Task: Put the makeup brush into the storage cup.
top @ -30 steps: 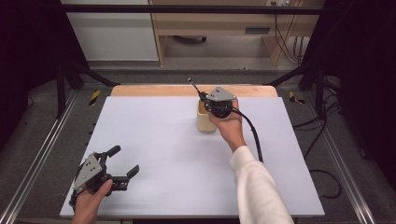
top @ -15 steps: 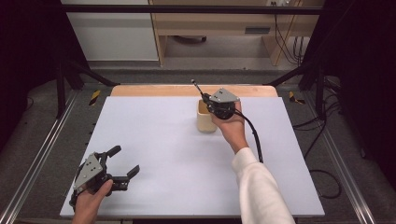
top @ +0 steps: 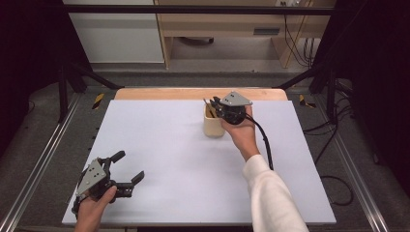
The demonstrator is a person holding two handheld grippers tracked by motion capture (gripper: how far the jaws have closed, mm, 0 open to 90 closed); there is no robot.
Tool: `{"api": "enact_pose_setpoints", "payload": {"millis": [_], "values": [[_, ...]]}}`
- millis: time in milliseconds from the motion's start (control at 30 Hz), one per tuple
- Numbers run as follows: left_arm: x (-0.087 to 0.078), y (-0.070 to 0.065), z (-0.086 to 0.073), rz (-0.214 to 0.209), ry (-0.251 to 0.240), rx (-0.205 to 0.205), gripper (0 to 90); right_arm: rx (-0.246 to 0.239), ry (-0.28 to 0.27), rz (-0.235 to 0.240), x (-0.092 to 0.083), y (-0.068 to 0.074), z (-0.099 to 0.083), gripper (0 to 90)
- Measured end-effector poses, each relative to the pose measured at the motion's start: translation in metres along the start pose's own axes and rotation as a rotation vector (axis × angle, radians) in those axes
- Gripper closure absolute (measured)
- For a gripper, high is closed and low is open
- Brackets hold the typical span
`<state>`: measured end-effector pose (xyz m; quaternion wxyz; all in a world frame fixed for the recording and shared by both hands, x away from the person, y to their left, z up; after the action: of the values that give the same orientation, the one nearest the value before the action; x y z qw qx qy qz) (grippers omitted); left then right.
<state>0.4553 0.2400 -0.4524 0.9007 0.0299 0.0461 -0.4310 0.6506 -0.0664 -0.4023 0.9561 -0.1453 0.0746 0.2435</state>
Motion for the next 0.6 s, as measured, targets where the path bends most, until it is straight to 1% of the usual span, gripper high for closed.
{"api": "enact_pose_setpoints", "payload": {"millis": [67, 233, 267, 533, 600], "values": [[0.0, -0.001, 0.0, -0.002, 0.001, 0.001, 0.8, -0.003, -0.003, -0.002, -0.005, -0.002, 0.001, 78.3], [0.001, -0.001, 0.0, -0.003, 0.002, 0.003, 0.8, 0.009, -0.01, -0.016, -0.012, -0.009, 0.002, 78.6], [0.001, -0.001, 0.0, -0.002, 0.002, 0.003, 0.8, 0.004, -0.009, -0.017, -0.014, -0.011, 0.002, 78.6], [0.001, -0.001, 0.0, -0.003, 0.003, 0.004, 0.8, 0.008, -0.015, -0.026, -0.018, -0.015, 0.005, 78.7], [0.001, -0.001, 0.0, -0.002, 0.003, 0.003, 0.8, 0.002, -0.017, -0.024, -0.019, -0.016, 0.005, 78.6]]}}
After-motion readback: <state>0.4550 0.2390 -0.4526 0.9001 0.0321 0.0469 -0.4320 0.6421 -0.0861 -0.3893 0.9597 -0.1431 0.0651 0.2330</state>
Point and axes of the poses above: each handheld gripper's, and its own axes: x roughly forward along the jaws, z roughly out of its top, y roughly to its left, the point moved 7 cm from there along x, roughly forward along the jaws, and after that the axes turned 8 degrees about -z, right-handed, at the moved point
